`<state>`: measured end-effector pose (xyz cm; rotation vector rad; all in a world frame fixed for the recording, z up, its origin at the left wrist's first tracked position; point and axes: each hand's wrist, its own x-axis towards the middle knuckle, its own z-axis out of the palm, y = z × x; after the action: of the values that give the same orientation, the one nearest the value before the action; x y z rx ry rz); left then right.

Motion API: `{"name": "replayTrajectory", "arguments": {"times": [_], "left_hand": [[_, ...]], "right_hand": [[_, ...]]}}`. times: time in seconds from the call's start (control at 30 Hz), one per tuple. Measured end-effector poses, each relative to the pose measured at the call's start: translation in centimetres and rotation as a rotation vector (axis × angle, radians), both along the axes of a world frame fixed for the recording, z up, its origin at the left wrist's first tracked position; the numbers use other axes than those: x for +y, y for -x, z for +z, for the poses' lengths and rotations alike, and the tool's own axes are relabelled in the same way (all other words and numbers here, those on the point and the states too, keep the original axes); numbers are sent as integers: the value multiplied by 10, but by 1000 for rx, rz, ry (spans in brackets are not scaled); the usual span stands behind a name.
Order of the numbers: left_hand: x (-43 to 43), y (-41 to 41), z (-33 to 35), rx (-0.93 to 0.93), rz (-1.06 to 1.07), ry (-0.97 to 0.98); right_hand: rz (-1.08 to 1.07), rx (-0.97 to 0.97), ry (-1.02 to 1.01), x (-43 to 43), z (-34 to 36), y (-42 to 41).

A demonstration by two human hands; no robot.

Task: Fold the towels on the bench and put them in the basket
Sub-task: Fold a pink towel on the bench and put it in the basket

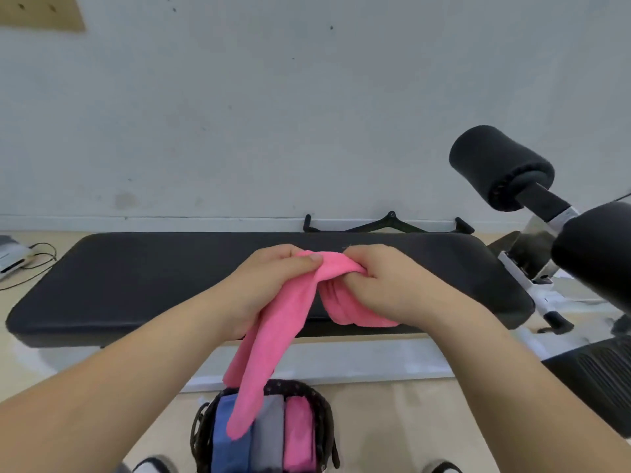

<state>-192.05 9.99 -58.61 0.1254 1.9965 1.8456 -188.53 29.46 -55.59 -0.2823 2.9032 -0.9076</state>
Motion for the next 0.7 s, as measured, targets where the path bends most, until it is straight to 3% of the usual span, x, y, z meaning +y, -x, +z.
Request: {"name": "replayTrajectory", "arguments": {"times": [0.13,0.27,0.43,0.53,0.7], "left_hand": [[-17,5,-11,-56,-43,29],[-27,17,-20,20,-62,137],[-31,17,-19,143,-220,107],[-30,15,-14,198,-282,108],[-36,12,-9,204,-275,66]], "right_hand": [[206,-303,-112,-14,-1,5],[250,-355,-235,-12,-3,15],[123,-125,-101,-11,-7,23],[194,-210,-9,-14,-2,18],[252,-426,336,-9,-5,20]]}}
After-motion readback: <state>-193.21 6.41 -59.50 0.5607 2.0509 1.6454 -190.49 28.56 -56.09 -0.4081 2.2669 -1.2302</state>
